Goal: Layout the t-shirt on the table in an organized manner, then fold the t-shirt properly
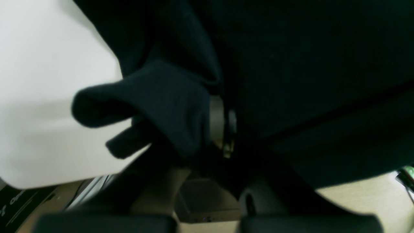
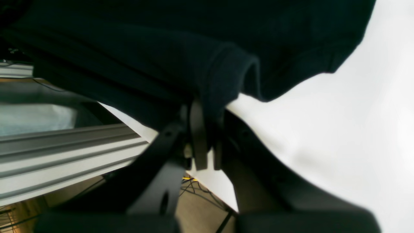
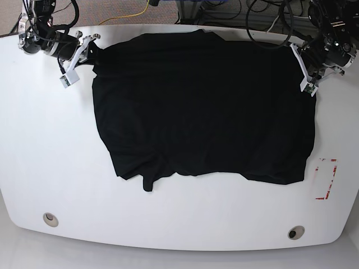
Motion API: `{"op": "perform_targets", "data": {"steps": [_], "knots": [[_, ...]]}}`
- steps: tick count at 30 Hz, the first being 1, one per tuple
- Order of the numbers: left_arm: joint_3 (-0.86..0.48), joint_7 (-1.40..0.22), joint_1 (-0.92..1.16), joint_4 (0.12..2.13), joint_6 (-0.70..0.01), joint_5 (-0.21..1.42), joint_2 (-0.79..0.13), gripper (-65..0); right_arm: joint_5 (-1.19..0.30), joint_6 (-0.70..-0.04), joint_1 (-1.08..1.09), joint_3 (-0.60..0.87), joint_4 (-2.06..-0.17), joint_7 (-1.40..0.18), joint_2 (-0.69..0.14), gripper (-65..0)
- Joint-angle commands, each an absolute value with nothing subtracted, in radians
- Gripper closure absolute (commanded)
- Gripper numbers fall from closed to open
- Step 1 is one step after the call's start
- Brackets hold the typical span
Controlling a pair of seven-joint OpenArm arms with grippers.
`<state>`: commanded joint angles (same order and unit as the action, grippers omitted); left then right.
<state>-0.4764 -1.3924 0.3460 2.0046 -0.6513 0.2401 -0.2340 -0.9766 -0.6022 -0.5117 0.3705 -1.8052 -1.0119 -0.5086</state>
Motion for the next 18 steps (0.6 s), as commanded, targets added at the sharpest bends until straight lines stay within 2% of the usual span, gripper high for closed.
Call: {"op": "perform_targets", "data": {"steps": [6,18], "knots": [[-0.472,-1.392,0.332,2.003,-0.645,0.237,-0.236,0.0,-0.888,-0.608,-0.513,0.371,-1.811,-1.013,-0.473,0.0],[-0.429,-1.396,0.317,2.003,-0.645,0.236,-0.254,0.0,-0.881,-0.602,-0.518,0.346,-1.807,-1.013,-0.446,-1.4]]}}
